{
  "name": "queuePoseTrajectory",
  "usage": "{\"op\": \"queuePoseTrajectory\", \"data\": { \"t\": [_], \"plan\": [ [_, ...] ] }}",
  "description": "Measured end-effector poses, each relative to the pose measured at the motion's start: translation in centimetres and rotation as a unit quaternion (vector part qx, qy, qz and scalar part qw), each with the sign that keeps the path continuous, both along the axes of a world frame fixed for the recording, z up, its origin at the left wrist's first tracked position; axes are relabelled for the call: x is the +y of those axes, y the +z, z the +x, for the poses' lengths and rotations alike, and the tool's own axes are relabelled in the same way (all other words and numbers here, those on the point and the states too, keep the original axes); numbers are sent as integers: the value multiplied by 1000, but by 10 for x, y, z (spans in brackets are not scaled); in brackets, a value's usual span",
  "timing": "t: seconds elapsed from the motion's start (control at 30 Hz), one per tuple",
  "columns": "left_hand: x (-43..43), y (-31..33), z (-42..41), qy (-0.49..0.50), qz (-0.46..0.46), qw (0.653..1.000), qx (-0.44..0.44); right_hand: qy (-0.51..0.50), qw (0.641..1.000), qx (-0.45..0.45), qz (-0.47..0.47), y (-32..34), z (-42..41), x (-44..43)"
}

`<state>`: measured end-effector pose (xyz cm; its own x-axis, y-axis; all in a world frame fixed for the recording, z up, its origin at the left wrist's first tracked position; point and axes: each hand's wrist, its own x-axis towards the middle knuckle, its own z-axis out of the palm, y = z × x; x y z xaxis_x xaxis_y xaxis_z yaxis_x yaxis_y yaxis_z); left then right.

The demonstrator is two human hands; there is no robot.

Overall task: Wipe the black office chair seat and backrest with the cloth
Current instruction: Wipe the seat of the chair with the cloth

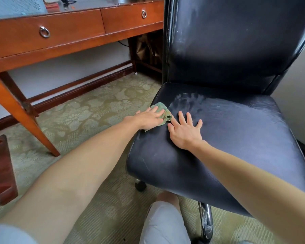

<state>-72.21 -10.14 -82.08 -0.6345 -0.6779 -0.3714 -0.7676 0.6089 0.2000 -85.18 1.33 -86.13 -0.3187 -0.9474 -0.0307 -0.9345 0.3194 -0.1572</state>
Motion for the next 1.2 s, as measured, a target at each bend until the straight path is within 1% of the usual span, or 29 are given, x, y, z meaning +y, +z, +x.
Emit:
{"op": "queuePoseTrajectory", "data": {
  "t": [0.27,0.47,0.53,0.77,0.87,1.0,1.2],
  "plan": [
    [3,1,20,-16,-20,999,24,-25,1000,-5,4,1,6,-7],
    [26,-8,51,2,26,995,95,-27,1000,-8,11,4,8,-6],
    [36,-8,60,6,29,994,104,-25,1000,-8,15,5,8,-4],
    [79,-16,93,-1,2,996,89,4,1000,-19,13,6,2,6],
    [91,-20,94,-12,-18,997,76,24,1000,-4,12,3,-3,12],
    [87,-17,76,-27,-39,998,49,46,999,17,17,4,-9,21],
    [53,-12,28,-11,-46,998,40,78,997,14,5,4,-18,33]
  ]
}}
